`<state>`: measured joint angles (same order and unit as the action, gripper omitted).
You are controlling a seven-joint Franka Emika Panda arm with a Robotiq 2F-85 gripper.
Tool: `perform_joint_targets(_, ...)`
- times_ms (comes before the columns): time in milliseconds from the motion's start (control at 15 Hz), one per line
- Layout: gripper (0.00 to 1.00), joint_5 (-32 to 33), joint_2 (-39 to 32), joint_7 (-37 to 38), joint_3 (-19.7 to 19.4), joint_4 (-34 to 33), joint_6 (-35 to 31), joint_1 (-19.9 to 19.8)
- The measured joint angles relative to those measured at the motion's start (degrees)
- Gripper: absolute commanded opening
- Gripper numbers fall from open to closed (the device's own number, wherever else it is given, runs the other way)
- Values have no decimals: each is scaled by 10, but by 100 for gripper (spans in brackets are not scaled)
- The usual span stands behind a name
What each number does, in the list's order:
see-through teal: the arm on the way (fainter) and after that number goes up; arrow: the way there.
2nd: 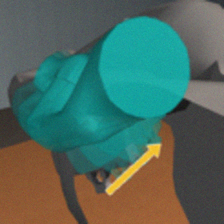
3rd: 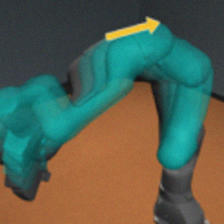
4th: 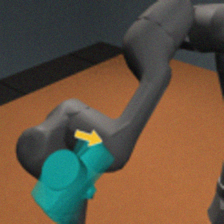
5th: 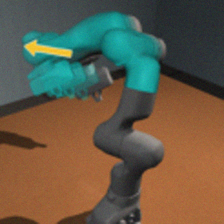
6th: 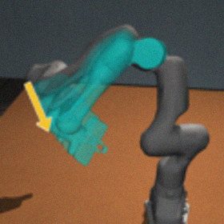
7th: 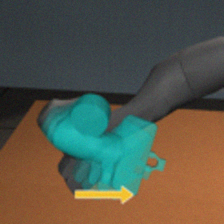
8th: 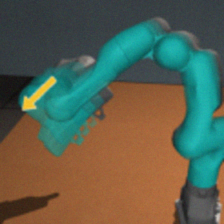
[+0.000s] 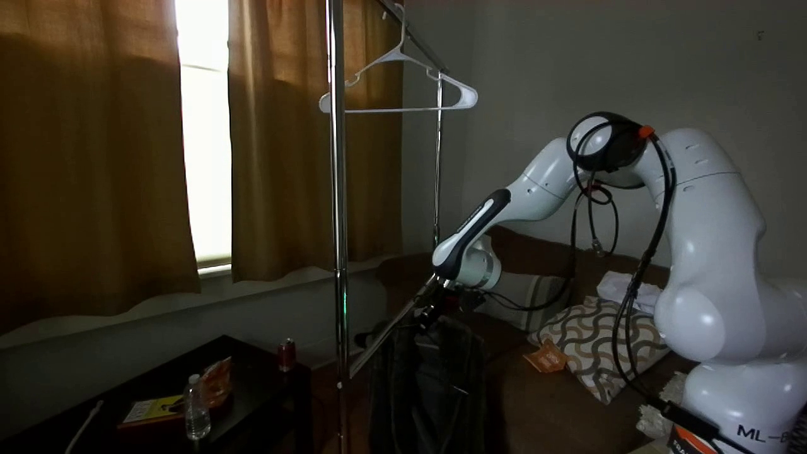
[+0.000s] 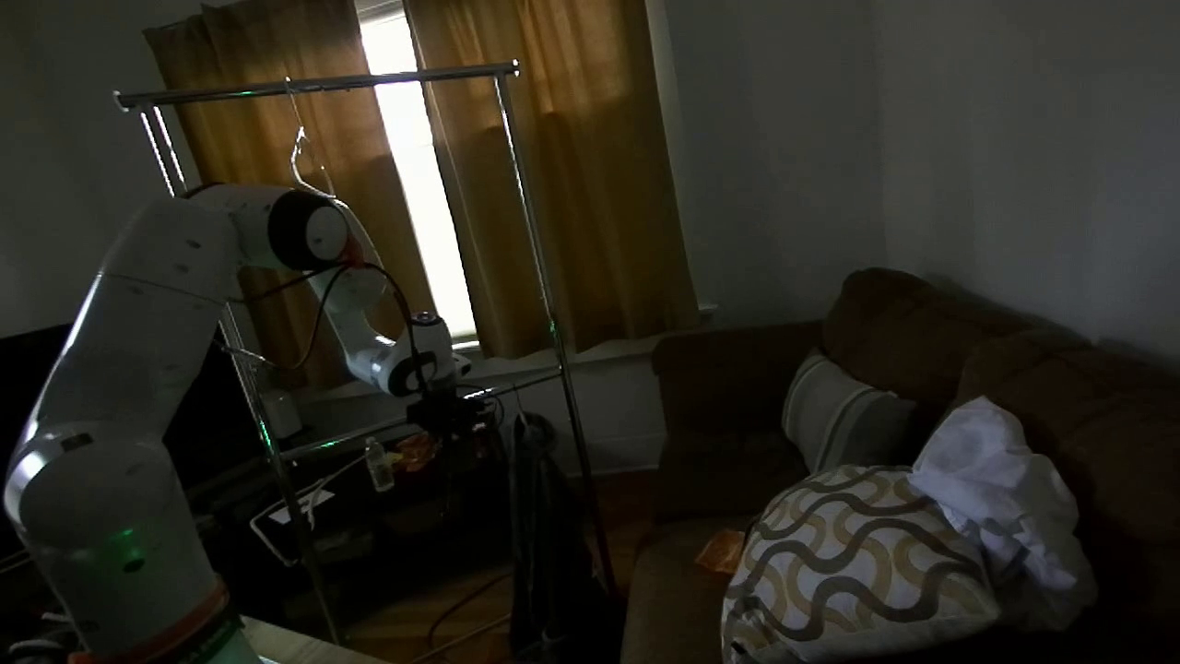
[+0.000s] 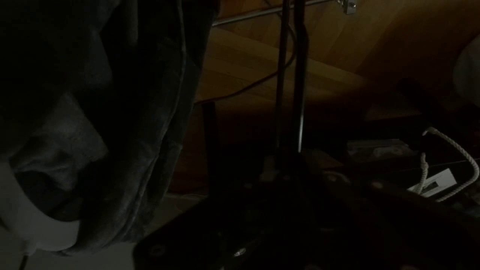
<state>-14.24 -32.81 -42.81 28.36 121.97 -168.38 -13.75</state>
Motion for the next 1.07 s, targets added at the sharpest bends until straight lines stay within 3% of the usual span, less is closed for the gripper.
perform_joint_targets(533, 2, 1, 144, 33, -30, 98, 60, 5)
perform_joint_targets(1067, 2, 13, 273, 67, -115, 141, 145, 73)
